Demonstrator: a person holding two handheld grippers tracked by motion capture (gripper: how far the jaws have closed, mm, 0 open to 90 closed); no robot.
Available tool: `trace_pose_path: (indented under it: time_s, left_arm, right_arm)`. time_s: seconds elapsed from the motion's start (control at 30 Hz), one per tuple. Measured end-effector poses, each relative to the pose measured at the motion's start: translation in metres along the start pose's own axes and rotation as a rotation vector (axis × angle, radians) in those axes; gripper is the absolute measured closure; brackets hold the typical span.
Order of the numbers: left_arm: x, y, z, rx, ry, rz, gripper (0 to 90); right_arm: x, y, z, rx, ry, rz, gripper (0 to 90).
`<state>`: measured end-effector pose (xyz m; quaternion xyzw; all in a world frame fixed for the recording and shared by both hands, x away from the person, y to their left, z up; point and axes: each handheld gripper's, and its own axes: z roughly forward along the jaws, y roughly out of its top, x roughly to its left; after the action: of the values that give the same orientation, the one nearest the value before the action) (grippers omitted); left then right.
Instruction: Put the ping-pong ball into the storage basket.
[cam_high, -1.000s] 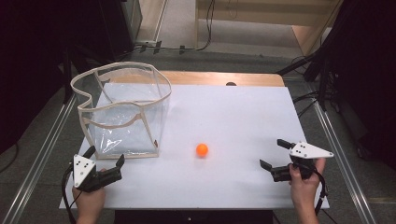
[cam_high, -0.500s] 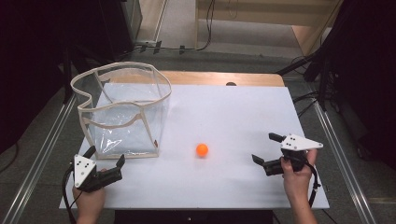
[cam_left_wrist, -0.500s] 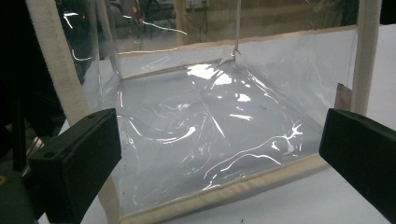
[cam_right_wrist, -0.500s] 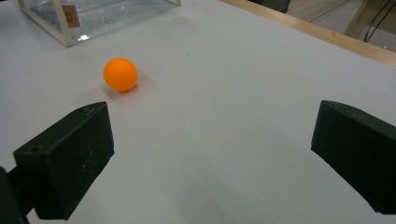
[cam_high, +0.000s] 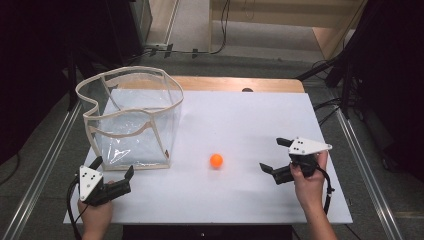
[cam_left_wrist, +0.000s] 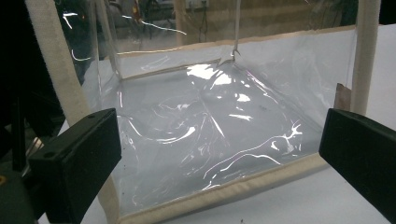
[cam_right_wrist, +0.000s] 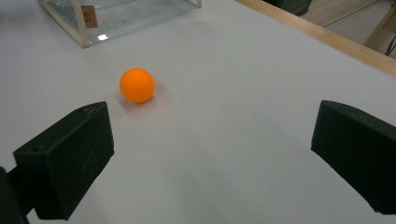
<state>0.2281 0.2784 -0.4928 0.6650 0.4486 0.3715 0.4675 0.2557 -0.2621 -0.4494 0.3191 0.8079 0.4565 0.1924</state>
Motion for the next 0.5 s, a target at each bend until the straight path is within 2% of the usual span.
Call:
trace_pose_path:
  time_s: [0.5]
  left_arm:
    - [0.000, 0.000, 0.000, 0.001, -0.007, 0.000, 0.0]
  right_arm:
    - [0.005, 0.021, 0.023, 0.041, 0.048, -0.030, 0.0]
